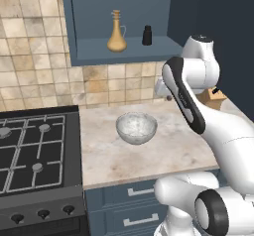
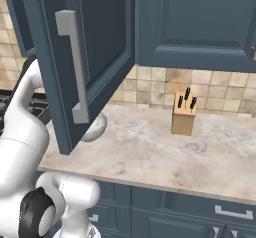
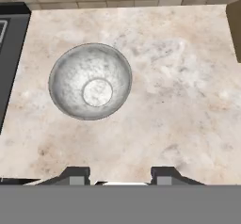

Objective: Retrieve the bottle and the shaker from the cabinet and place them next to the mixing bowl on the counter. Then add garlic from the fridge to the mixing bowl.

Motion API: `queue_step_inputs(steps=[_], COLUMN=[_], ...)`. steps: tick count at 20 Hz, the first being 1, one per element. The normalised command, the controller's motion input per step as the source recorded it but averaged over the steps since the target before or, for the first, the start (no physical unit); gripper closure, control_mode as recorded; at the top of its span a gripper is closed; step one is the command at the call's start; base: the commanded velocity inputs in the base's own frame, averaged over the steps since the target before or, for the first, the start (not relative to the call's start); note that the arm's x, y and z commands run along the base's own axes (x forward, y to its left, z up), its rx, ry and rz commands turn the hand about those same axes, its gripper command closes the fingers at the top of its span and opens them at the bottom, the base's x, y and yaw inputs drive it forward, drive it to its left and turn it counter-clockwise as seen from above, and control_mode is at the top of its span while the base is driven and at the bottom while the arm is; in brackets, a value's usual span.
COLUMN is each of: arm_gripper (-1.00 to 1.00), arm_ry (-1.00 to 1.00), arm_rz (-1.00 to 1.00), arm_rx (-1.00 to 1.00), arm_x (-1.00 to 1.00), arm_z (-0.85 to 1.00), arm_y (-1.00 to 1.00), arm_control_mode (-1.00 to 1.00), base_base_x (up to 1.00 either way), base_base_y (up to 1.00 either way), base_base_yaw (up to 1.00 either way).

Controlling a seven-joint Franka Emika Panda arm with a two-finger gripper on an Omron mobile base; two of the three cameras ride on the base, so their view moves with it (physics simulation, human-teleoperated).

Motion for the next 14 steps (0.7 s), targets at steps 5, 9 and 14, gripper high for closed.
queue_step_inputs(steps=[5,9,14], arm_gripper=[-1.0,-1.0,-1.0], arm_ry=[-0.13,-0.29,-0.41], arm_rz=[-0.07,-0.17,-0.15], arm_rx=[0.0,-0.06,-0.07], arm_x=[-0.09,0.0,0.0], arm_z=[0.01,0.15,0.62], arm_y=[0.13,0.09,0.13], arm_control_mode=[-1.0,-1.0,-1.0], base_base_x=[0.0,0.0,0.0], base_base_y=[0.0,0.0,0.0], base_base_yaw=[0.0,0.0,0.0])
